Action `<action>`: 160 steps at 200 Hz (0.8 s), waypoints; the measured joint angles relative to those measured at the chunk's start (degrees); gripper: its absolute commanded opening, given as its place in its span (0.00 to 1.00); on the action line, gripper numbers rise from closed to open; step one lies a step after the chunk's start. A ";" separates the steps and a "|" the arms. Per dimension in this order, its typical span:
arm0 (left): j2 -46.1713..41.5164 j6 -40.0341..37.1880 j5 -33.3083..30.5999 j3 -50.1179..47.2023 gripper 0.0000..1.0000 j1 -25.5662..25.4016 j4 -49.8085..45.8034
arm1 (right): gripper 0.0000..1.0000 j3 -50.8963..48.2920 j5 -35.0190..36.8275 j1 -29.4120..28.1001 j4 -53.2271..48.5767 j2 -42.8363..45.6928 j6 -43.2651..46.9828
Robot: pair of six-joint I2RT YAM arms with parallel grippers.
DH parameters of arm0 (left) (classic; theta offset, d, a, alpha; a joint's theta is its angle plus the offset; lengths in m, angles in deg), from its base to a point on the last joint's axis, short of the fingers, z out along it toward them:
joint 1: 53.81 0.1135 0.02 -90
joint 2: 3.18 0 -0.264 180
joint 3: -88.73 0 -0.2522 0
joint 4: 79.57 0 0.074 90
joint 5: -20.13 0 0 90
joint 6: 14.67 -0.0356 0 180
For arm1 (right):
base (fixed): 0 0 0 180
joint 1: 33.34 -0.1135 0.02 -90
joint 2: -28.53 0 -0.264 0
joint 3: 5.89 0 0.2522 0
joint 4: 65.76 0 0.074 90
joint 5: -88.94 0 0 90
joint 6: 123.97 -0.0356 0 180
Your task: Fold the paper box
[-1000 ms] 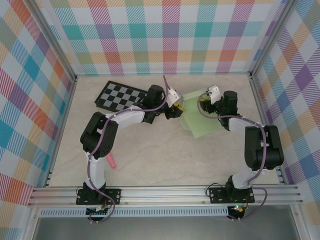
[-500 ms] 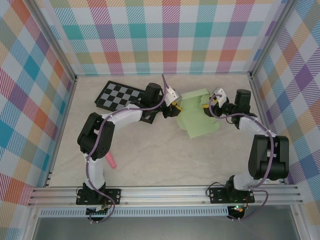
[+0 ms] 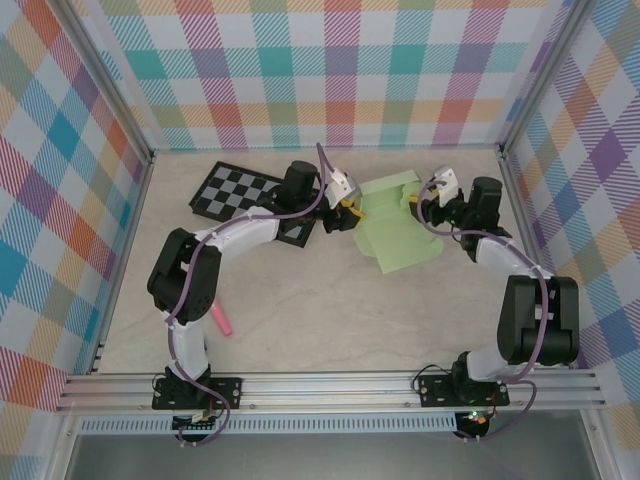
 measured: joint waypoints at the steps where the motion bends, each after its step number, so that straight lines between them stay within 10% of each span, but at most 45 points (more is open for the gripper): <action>1: 0.00 0.00 0.00 0.00 0.32 0.00 0.00 | 0.60 0.00 0.11 -0.07 0.09 -0.04 -0.04; 160: -0.66 3.85 -3.96 -2.10 0.32 -0.94 3.58 | 0.04 1.81 31.58 -13.29 8.76 -7.43 -5.18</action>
